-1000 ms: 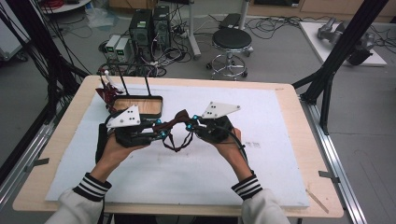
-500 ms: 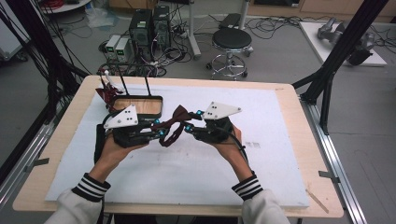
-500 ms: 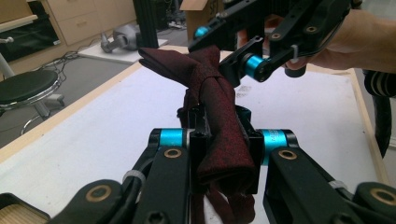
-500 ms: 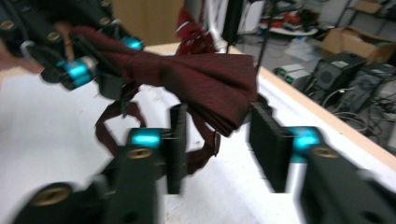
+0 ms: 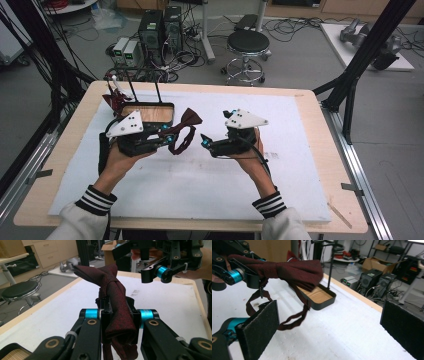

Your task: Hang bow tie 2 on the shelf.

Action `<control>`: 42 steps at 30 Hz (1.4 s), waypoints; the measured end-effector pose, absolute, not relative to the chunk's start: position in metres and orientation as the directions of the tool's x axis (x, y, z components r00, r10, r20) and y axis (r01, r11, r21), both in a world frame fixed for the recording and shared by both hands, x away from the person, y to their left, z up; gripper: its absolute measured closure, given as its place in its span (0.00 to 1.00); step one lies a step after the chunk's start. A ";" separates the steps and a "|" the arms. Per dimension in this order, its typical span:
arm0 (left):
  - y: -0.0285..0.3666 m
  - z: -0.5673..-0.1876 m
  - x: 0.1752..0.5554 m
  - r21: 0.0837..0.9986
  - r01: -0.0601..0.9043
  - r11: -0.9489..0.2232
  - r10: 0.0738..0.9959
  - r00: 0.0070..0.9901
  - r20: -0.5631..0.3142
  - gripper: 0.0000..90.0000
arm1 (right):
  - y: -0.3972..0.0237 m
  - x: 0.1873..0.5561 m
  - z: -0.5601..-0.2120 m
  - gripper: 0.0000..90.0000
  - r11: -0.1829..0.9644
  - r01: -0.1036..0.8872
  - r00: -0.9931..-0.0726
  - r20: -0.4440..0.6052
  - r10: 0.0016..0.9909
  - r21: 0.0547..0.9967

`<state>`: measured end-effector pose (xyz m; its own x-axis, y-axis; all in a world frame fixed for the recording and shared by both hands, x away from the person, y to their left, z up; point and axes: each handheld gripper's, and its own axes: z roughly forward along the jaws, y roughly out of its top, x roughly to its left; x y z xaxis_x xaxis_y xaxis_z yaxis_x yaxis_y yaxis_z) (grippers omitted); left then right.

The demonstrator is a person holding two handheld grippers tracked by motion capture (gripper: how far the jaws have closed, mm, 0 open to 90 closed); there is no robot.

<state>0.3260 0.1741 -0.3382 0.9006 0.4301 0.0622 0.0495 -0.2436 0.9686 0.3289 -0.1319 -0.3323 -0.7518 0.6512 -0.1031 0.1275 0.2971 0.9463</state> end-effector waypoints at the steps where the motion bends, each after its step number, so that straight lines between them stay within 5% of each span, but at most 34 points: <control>1: 0.175 -0.338 0.326 0.969 0.048 -0.242 0.432 0.899 0.064 0.87 | -0.135 0.327 -0.333 0.02 0.289 0.125 -0.744 -0.103 0.660 0.949; 29: 0.210 -0.322 0.336 0.986 -0.017 -0.165 0.582 0.806 0.111 0.87 | -0.222 0.264 -0.380 0.02 0.130 0.112 -0.533 -0.051 0.844 0.985; 42: 0.219 -0.317 0.345 0.989 -0.045 -0.141 0.658 0.742 0.127 0.87 | -0.245 0.252 -0.398 0.02 0.069 0.024 -0.450 -0.050 0.891 0.997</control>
<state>0.3447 0.2192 -0.3175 0.7421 0.6581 0.1271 -0.0448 -0.1406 0.9891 0.2515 -0.2449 -0.3979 -0.4504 0.8914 -0.0504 0.0241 0.0685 0.9974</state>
